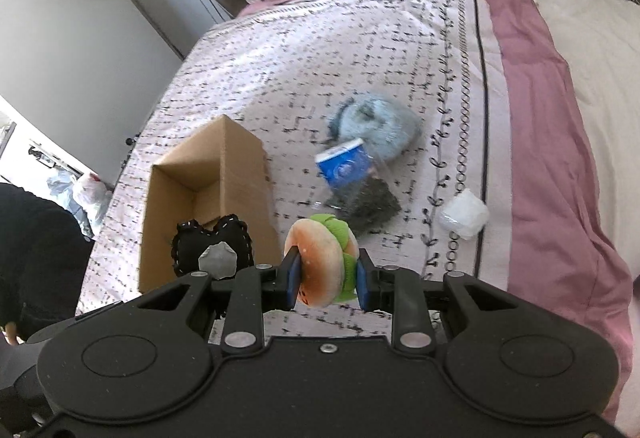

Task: Organize soft objects
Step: 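Carry the burger toy with the right gripper over the cardboard box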

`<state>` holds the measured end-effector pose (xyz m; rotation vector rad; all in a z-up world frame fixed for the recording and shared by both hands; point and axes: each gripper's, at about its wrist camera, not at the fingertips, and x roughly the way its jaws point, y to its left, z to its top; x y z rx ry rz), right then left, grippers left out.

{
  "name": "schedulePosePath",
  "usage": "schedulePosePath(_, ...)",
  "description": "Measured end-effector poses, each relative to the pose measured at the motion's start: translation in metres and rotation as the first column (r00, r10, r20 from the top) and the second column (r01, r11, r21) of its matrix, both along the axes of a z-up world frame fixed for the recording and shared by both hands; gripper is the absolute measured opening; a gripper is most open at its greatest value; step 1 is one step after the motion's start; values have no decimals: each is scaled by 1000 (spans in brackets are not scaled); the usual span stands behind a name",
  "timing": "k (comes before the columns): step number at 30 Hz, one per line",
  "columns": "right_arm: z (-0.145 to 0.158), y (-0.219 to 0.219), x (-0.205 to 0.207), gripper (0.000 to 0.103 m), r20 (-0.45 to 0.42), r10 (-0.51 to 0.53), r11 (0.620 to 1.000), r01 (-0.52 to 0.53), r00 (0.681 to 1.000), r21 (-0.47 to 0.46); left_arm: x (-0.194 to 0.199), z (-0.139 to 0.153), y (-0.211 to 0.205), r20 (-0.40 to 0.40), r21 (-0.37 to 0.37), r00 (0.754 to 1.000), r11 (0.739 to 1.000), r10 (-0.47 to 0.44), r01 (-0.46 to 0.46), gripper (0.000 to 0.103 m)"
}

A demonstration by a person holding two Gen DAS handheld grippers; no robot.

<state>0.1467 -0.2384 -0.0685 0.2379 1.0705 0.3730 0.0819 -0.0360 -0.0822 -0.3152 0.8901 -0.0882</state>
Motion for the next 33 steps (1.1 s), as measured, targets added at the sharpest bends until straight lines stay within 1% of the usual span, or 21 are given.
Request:
schedulePosePath(4,10,17,-8,27,33,19,1000,-19,999,3,-9,7,17,21,-13,999,1000,24,-24,9)
schedulePosePath(10,24,45,-17,27,92,51,999,-51,994,0,-23,10,48,30,-22,997,997,69,-68,9)
schedulePosePath(21,36,89,-25,27,146,75,997,-72,986,-25,-37,13,100,35,-52,991,991,127,-126,9)
schedulePosePath(29,30,112,-25,27,144,100,995,-98,985,-21,-34,6,120,17,-58,990,989,138,-137,9)
schedulePosePath(33,20,124,-19,27,135,118,993,-115,984,-32,-28,-4,128,-8,-58,989,988,145,-145,9)
